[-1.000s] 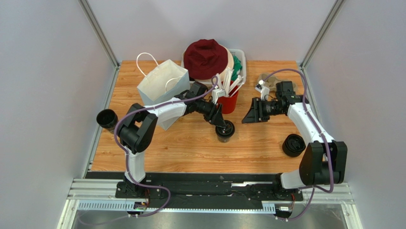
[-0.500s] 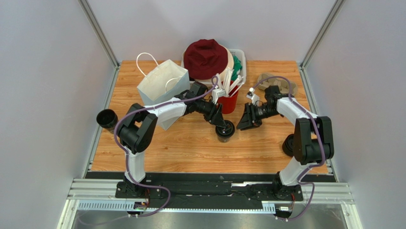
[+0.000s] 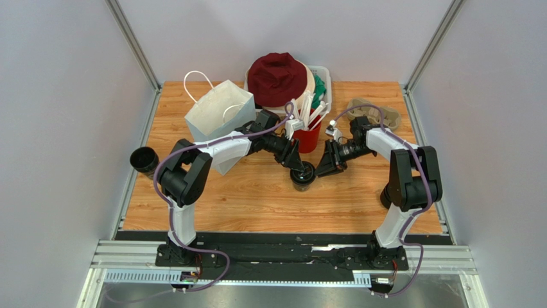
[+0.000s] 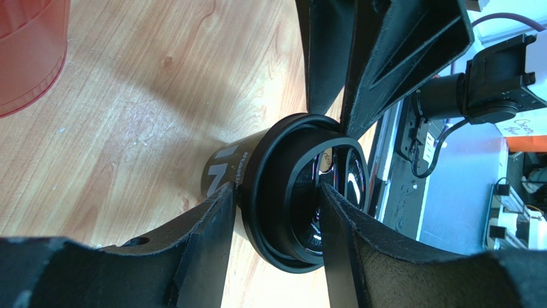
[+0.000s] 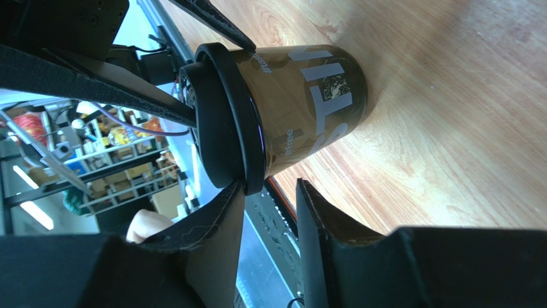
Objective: Pack the takeout coffee
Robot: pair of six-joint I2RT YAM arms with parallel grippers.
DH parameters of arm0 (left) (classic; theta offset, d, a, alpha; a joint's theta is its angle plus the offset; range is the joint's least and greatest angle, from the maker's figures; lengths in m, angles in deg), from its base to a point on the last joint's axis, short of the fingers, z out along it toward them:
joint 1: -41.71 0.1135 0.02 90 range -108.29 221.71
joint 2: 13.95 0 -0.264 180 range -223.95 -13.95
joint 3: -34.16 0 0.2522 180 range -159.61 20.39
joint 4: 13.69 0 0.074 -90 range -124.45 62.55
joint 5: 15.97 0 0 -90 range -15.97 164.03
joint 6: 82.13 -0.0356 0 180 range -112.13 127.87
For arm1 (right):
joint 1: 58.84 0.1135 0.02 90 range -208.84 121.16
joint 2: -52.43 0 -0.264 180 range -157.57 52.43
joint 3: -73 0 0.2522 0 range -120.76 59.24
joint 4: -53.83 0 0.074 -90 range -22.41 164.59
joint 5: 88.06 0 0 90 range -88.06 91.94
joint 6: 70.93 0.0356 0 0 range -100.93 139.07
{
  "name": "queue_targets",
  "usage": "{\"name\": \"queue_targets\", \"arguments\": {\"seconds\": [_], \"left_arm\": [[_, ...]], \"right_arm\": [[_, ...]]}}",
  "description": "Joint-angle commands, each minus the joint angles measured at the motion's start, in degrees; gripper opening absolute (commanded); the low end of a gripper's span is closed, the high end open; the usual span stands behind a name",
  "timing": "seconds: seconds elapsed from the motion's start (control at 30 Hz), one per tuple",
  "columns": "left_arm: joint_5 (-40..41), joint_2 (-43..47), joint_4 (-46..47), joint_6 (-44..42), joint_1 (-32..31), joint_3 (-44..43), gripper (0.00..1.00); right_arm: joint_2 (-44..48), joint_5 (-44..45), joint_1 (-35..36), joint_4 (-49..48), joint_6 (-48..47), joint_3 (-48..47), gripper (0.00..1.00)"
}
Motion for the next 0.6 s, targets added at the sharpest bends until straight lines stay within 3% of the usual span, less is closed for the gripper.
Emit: {"name": "queue_targets", "arguments": {"seconds": [0.0, 0.33, 0.57], "left_arm": [[8.1, -3.0, -2.6, -4.4, -0.5, 1.4, 0.57], [9.9, -3.8, -4.7, -7.3, -0.9, 1.6, 0.57], [11.9, -3.8, -5.0, -9.4, -2.4, 3.0, 0.57]], "right_arm": [[-3.0, -3.7, 0.6, -0.9, -1.1, -2.9, 0.36], [-4.9, -4.6, 0.6, -2.4, -0.3, -2.7, 0.26], [-3.8, 4.4, 0.8, -8.2, 5.4, -0.1, 0.25]]}}
